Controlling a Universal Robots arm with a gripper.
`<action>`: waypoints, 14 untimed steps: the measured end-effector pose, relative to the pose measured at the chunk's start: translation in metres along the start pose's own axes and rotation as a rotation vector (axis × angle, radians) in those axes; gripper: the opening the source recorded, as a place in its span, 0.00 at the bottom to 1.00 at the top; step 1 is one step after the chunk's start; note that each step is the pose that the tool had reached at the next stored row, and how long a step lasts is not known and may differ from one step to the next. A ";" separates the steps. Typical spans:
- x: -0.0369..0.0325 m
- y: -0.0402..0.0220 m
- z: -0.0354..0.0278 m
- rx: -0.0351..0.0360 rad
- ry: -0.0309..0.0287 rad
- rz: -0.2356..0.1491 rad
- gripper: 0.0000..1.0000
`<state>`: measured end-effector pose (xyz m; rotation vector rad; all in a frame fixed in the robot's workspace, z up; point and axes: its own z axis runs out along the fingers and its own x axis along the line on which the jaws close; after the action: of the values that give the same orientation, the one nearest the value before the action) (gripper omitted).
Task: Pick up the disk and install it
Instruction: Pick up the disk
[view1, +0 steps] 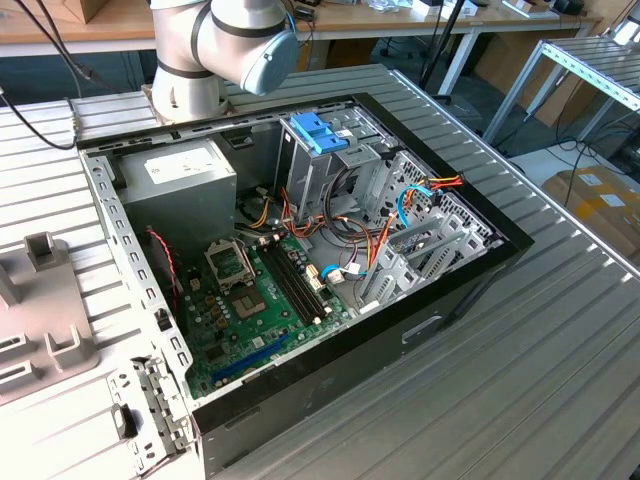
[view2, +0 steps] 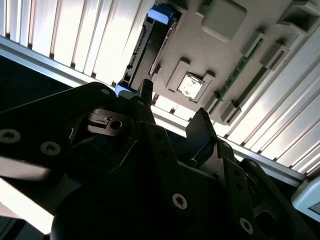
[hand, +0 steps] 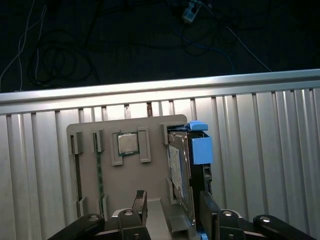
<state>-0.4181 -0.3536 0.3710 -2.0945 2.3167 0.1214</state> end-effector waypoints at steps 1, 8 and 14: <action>0.0000 0.0000 0.0003 0.0000 0.0000 0.000 0.54; 0.0001 -0.0001 0.0017 0.0000 -0.0001 0.000 0.54; 0.0002 -0.0001 0.0027 0.0000 -0.0002 0.000 0.54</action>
<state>-0.4181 -0.3535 0.3682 -2.0944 2.3166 0.1217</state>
